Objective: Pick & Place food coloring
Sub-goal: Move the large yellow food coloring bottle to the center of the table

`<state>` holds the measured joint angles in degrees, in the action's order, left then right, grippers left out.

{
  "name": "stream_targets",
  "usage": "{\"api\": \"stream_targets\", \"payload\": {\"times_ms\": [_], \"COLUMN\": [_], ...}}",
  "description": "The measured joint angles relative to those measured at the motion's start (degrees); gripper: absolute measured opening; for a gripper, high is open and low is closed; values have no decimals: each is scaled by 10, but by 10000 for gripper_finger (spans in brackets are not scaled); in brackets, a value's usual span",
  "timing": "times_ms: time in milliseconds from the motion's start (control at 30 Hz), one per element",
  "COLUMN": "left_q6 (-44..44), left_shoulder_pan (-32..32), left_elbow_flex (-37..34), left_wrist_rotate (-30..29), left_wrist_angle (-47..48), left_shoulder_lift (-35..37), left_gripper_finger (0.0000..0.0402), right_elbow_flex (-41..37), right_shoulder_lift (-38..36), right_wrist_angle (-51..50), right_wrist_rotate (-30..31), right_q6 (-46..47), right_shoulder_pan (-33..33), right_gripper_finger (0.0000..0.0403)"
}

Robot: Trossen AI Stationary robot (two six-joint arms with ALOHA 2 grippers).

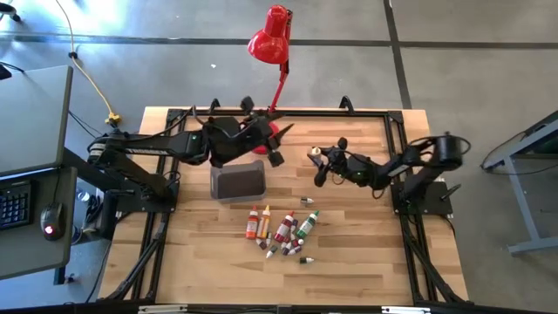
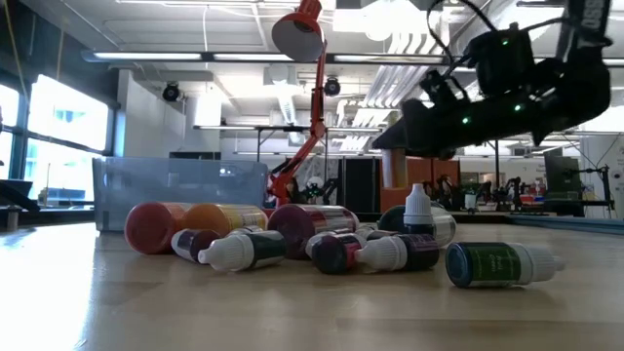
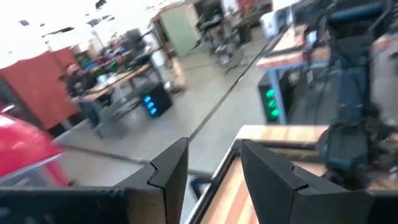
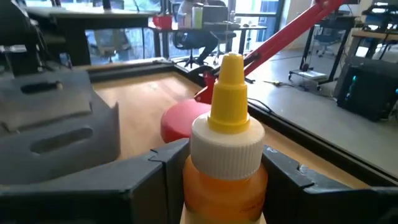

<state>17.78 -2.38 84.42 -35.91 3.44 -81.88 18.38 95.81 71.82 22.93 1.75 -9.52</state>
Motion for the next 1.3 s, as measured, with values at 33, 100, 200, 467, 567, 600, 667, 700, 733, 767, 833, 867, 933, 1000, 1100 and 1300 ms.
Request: {"api": "stream_targets", "payload": {"times_ms": [33,100,200,467,567,600,667,700,733,767,833,867,933,1000,1100,1300], "left_q6": [0,-4,-26,-63,-65,-65,-65,-64,-63,-62,-62,-62,-63,-63,-63,-63], "left_shoulder_pan": [-4,-16,-41,-119,-140,-146,-156,-162,-166,-169,-176,-177,-177,-177,-175,-175], "left_elbow_flex": [0,1,1,0,0,0,0,0,0,0,0,0,0,0,0,0], "left_wrist_rotate": [-10,-24,-32,-41,-42,-45,-61,-72,-86,-99,-116,-123,-125,-126,-127,-127], "left_wrist_angle": [2,22,43,65,65,65,67,67,68,69,75,78,78,78,78,78], "left_shoulder_lift": [2,10,21,34,37,37,37,37,37,37,37,37,37,37,37,37], "left_gripper_finger": [145,145,145,145,145,145,145,145,145,145,145,145,145,145,145,145], "right_elbow_flex": [7,21,38,68,67,67,67,66,67,67,66,66,66,66,67,66], "right_shoulder_lift": [17,50,99,160,160,160,160,160,160,160,160,160,160,160,160,160], "right_wrist_angle": [6,13,34,69,70,68,60,57,51,43,37,39,43,42,30,-5], "right_wrist_rotate": [-3,-13,-46,-54,-52,-49,-49,-52,-54,-53,-49,-49,-48,-44,-43,-44], "right_q6": [-5,-2,-2,-18,-15,-9,5,11,18,24,27,25,14,12,30,28], "right_shoulder_pan": [-1,-3,-3,-3,-3,-3,-5,-7,-8,-8,-9,-9,-9,-10,-13,-15], "right_gripper_finger": [145,145,145,145,145,145,148,150,153,155,157,158,158,157,159,177]}}
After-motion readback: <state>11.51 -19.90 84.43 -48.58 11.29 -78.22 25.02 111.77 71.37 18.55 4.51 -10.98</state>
